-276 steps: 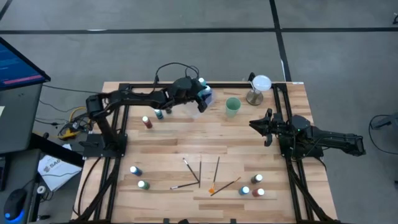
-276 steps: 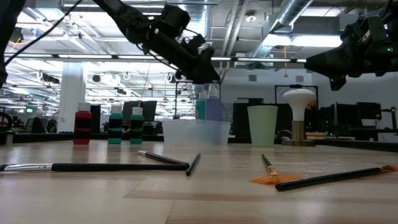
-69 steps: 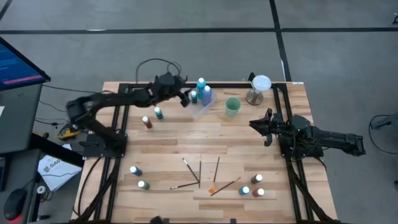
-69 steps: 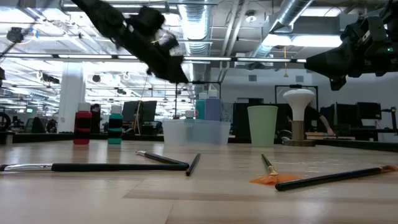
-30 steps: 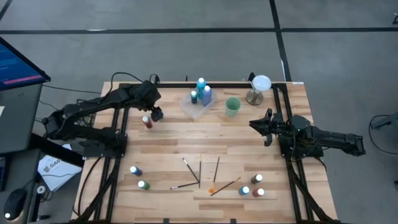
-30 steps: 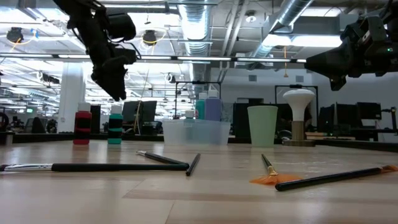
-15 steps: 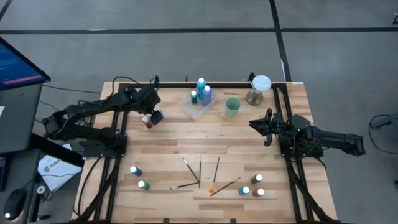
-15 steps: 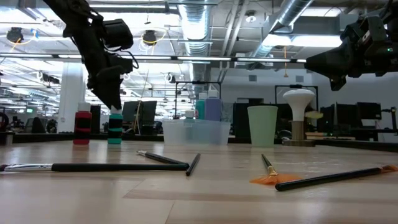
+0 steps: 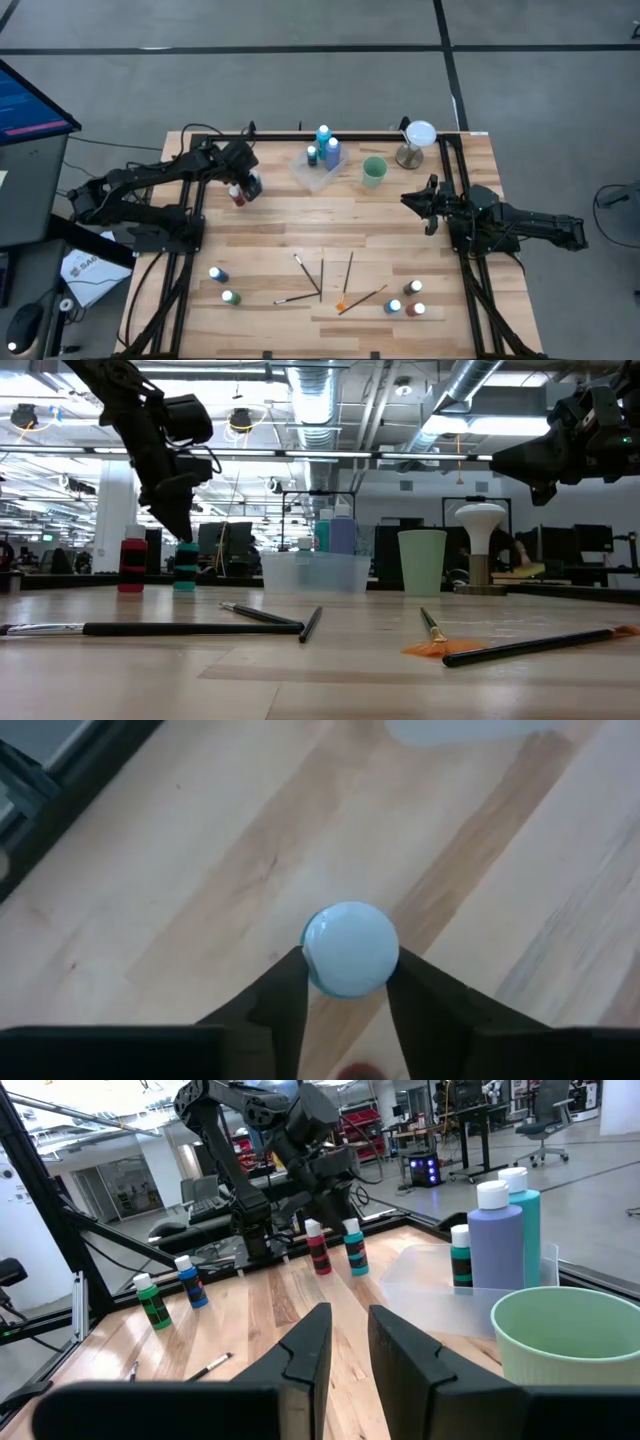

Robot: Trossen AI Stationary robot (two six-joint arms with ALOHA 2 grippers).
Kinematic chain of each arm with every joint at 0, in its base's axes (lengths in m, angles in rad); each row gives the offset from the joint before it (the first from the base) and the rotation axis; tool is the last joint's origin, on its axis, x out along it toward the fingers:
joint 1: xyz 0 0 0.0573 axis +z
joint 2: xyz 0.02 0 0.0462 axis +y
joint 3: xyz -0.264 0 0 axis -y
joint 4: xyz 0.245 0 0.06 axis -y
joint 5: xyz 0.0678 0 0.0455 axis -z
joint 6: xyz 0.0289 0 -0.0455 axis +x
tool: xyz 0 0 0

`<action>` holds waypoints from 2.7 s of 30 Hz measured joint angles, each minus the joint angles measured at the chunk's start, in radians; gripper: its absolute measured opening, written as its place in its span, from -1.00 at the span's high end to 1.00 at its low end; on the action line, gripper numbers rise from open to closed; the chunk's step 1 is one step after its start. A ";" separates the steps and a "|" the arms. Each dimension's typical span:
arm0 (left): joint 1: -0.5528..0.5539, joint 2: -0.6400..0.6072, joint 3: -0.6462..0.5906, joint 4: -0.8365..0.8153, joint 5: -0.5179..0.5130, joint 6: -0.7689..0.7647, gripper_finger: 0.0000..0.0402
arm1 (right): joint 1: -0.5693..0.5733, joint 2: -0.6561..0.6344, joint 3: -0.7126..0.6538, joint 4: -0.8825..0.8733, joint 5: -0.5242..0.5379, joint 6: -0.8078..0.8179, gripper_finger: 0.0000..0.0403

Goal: Pick & Place Paint Supplies
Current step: Put the top small light blue paint bottle into the transparent bin

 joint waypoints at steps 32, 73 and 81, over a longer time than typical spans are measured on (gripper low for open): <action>-0.004 -0.095 0.000 0.082 0.028 -0.129 0.49 | 0.000 0.000 0.000 0.000 0.000 0.000 0.68; -0.173 0.428 0.330 0.525 -0.011 -0.200 0.48 | 0.000 0.000 0.000 0.000 0.000 0.000 0.67; -0.172 0.503 0.343 0.543 -0.071 -0.202 0.48 | 0.000 0.000 0.000 0.000 0.000 0.000 0.67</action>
